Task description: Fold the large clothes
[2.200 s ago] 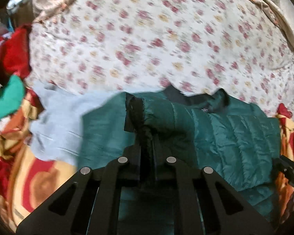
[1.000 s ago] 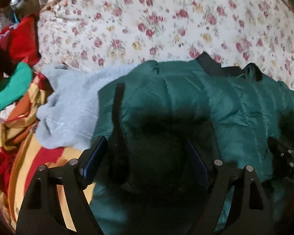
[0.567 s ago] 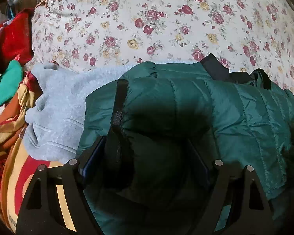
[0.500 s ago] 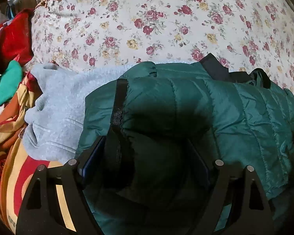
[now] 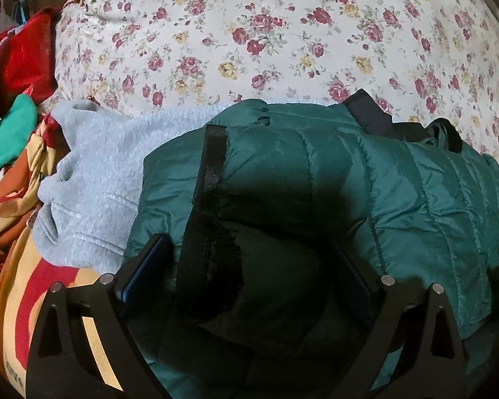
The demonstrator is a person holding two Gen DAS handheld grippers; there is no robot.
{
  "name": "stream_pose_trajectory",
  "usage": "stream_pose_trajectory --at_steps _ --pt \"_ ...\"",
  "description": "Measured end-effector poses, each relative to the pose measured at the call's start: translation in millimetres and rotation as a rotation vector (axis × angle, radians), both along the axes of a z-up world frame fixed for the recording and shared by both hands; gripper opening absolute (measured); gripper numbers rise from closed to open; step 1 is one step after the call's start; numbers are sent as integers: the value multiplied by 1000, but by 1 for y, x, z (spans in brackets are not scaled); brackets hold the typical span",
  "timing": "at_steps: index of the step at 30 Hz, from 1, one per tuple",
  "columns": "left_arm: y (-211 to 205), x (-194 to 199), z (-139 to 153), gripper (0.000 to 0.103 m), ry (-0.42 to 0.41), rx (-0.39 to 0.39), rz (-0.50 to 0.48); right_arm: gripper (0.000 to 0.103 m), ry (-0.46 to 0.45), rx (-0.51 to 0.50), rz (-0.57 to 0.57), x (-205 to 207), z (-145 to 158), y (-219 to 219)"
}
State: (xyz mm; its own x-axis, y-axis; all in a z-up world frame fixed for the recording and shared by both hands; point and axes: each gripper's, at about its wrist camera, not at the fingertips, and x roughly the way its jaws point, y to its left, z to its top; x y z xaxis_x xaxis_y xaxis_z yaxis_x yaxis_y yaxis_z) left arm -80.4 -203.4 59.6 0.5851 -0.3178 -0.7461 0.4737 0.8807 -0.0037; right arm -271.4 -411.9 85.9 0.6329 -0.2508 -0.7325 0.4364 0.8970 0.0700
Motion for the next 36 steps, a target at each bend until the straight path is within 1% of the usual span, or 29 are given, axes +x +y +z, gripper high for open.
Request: stream_pose_trajectory --at_steps 3,5,7,9,10,11,14,17,20,23,28,30,34,36 --pt "1 -2 2 96 -5 1 -1 84 -42 -2 -26 -20 10 -4" --pt "2 -5 5 95 -13 4 -2 84 -41 -23 -55 -25 9 -11" --pt "6 -10 12 95 -33 2 2 84 -13 -32 -89 -25 1 -21" --pt "9 -14 16 95 -35 -5 0 85 38 6 -104 -16 -15 -33" --pt "11 -16 19 95 -31 -9 -4 85 53 22 -106 -11 -23 -36" --pt "12 -18 21 95 -28 -12 -9 85 55 21 -108 -8 -25 -36" --pt "17 -28 30 95 -41 -13 -22 86 63 -6 -110 -7 -18 -32" --pt "23 -36 40 95 -52 -27 -31 86 36 -6 -136 -21 -5 -27" --pt "29 -43 45 95 -53 -40 -35 86 3 7 -134 -34 5 -20" --pt "31 -49 43 95 -48 -29 -38 86 -12 10 -119 -40 7 -11" --pt "34 -54 39 95 -41 -12 -39 86 16 25 -93 -30 -1 2" --pt "33 -55 37 95 -39 -2 -42 86 27 13 -88 -26 -5 6" --pt "32 -53 30 95 -19 27 -41 86 90 -8 -80 -14 -14 10" --pt "34 -55 30 95 -16 22 -39 86 69 3 -81 -20 -9 9"
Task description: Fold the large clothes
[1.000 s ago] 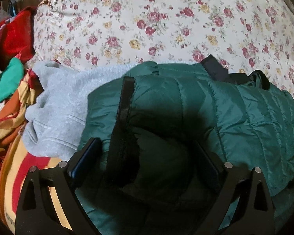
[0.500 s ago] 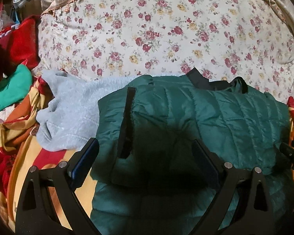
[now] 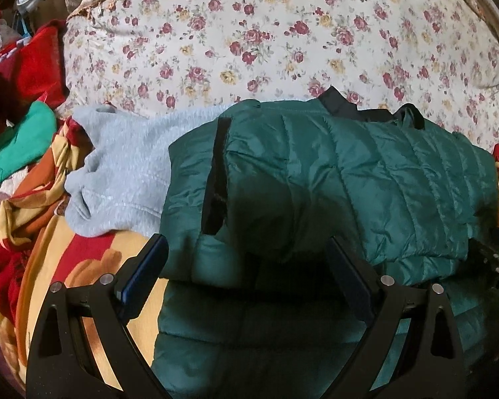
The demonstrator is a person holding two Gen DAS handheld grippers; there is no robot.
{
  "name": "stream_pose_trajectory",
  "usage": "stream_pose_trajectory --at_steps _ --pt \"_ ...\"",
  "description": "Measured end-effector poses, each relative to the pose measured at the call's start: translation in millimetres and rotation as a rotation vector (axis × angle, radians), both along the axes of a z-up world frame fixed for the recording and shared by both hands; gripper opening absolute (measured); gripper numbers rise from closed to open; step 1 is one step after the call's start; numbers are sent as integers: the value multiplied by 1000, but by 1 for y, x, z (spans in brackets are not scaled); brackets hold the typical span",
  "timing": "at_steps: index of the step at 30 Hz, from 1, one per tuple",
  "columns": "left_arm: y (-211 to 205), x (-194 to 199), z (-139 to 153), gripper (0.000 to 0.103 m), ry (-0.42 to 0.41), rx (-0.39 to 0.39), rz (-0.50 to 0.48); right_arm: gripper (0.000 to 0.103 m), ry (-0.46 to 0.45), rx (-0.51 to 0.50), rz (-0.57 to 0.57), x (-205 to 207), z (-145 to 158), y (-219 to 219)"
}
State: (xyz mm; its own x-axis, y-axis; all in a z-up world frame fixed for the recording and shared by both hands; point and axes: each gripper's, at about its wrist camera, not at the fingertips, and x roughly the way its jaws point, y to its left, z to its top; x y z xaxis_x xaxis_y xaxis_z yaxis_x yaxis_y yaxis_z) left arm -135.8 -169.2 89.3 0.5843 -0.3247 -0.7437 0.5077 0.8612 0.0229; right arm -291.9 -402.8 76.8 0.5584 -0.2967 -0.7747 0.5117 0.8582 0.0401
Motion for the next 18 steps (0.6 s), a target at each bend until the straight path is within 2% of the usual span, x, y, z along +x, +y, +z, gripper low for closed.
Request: stream_pose_trajectory --at_steps 7,18 --pt "10 -11 7 95 -9 -1 -5 86 -28 4 -2 -23 14 6" --pt "33 -33 5 95 -24 29 -10 86 0 26 -29 -49 2 10"
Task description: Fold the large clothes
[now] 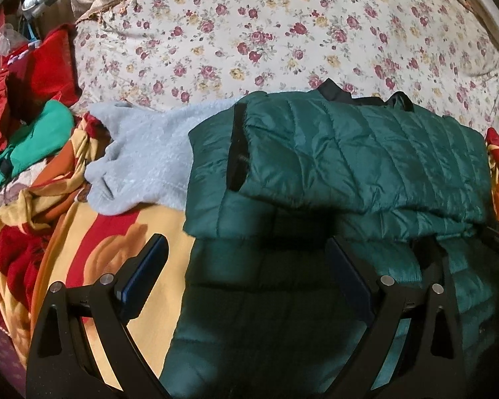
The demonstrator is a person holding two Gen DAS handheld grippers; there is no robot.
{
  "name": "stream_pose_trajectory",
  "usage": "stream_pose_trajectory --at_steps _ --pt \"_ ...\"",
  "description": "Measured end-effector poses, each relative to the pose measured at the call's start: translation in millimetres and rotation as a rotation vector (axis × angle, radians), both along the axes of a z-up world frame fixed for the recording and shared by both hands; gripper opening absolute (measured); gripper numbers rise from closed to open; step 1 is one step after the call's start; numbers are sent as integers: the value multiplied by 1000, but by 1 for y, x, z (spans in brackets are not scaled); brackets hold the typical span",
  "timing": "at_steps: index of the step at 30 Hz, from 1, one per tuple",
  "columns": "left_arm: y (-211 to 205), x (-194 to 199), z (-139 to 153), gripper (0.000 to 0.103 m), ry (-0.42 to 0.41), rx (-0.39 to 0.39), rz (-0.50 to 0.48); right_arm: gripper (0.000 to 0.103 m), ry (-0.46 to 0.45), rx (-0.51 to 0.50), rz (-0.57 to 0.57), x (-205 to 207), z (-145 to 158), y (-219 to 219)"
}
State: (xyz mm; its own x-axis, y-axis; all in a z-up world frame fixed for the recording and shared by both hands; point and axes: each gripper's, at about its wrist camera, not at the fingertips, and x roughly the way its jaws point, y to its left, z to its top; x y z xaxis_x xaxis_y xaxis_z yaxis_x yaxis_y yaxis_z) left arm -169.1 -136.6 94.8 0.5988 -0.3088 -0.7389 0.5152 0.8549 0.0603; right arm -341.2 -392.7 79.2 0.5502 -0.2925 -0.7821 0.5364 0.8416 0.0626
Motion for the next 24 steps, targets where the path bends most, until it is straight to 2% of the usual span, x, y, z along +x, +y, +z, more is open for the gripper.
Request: stream_pose_trajectory --at_steps 24 --pt "32 -40 4 95 -14 4 -27 86 12 13 17 -43 -5 24"
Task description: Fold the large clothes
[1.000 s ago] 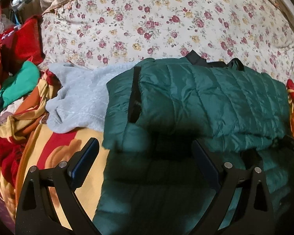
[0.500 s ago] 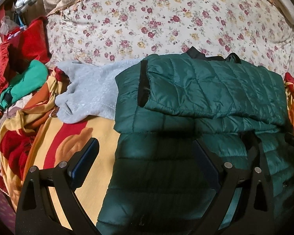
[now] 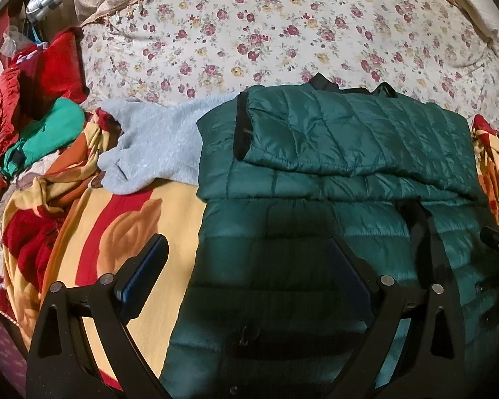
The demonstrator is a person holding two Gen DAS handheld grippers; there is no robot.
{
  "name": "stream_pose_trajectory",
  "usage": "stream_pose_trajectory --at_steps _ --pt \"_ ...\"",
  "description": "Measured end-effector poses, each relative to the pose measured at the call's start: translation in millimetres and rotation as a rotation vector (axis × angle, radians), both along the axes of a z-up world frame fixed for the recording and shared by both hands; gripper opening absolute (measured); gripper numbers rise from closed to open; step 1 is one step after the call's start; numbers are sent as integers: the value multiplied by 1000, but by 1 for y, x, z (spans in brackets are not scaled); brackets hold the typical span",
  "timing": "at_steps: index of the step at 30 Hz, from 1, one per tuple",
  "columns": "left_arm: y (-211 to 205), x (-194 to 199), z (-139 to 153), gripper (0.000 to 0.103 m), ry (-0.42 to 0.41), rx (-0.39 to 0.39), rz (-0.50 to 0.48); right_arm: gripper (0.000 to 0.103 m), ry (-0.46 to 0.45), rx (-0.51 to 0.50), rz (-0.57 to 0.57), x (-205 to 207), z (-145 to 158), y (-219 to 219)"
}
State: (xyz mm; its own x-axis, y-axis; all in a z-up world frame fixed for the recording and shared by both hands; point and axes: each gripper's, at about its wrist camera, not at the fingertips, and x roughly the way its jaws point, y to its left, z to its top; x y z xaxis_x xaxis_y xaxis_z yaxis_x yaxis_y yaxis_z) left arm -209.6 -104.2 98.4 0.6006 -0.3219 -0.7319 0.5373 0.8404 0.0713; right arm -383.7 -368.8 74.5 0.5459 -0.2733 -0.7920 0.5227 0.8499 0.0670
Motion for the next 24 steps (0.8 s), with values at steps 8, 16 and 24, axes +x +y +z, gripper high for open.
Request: stream_pose_trajectory --at_steps 8,16,24 --pt "15 -19 -7 95 15 23 -14 86 9 14 11 -19 -7 15" --pt "29 -34 -11 95 42 28 -16 86 8 38 20 -35 -10 28" --pt "43 -46 -17 95 65 40 -26 86 27 59 27 -48 -11 37"
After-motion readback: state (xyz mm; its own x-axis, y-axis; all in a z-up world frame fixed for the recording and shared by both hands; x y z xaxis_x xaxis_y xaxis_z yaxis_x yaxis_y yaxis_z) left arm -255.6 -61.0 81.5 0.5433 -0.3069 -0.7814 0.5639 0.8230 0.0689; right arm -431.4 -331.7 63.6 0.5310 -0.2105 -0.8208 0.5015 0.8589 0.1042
